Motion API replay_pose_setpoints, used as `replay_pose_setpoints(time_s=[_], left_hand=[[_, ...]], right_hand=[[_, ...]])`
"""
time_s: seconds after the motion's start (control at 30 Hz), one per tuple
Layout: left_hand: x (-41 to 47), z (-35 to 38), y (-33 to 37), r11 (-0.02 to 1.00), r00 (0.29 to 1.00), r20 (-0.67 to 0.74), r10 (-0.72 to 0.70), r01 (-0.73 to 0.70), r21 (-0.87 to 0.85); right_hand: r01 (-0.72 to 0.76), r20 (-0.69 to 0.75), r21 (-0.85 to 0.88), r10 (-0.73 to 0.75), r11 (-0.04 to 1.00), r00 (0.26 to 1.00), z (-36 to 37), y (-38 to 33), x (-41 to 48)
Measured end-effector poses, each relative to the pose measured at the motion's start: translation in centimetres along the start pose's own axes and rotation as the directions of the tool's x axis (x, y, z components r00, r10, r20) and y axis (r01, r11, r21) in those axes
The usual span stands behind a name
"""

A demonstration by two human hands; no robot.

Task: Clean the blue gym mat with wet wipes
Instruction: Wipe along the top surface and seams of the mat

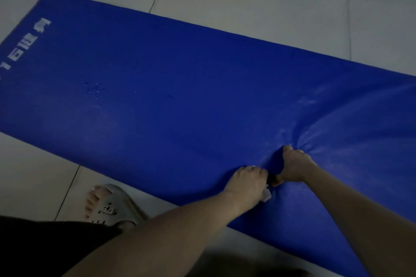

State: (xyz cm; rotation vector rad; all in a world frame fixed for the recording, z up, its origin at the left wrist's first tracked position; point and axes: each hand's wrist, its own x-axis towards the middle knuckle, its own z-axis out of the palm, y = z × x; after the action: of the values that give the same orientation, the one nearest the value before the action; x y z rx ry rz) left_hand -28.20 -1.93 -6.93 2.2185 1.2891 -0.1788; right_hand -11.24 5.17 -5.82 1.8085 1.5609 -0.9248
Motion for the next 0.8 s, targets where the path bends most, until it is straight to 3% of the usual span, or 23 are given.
replay_pose_setpoints(time_s=[0.1,0.27,0.37,0.43,0.5,0.6,0.7,0.8], left_hand=[[-0.4,-1.6,-2.3,1.0,1.0,-0.001,-0.026,0.026,-0.001],[-2.8,-5.1,-10.5,0.949,0.947,-0.103,-0.306,0.295,-0.108],[-4.8,-6.7,-15.7,0.845,0.841,-0.146,-0.52,0.483,-0.231],[-6.0,-7.2,-18.7,0.743,0.735,-0.179,-0.654,0.58,-0.335],[-6.9,-7.1,-20.6,0.65,0.653,-0.188,-0.734,0.594,-0.474],[-7.8,-6.3,-20.6,0.566,0.597,-0.179,-0.782,0.561,-0.604],[-7.5,-5.2,-17.3,0.611,0.66,-0.164,-0.734,0.535,-0.584],[-5.8,-3.8,-12.2,0.723,0.784,-0.146,-0.603,0.46,-0.515]], right_hand=[[0.015,-0.01,-0.02,-0.015,1.0,1.0,-0.1,0.2,-0.1],[-0.025,-0.013,-0.021,0.024,0.999,1.0,-0.1,-0.1,-1.2],[-0.114,-0.02,0.001,0.114,0.993,0.993,0.2,-0.5,-2.7],[-0.172,-0.02,0.016,0.173,0.985,0.985,1.2,-0.2,-3.7],[-0.199,-0.018,0.024,0.2,0.98,0.98,2.5,0.0,-4.5],[-0.167,0.067,0.151,0.158,0.974,0.985,3.8,-0.3,-4.8],[-0.143,0.159,0.259,0.104,0.955,0.982,3.6,-0.8,-4.8],[-0.136,0.173,0.136,0.112,0.981,0.979,3.8,-1.0,-5.0]])
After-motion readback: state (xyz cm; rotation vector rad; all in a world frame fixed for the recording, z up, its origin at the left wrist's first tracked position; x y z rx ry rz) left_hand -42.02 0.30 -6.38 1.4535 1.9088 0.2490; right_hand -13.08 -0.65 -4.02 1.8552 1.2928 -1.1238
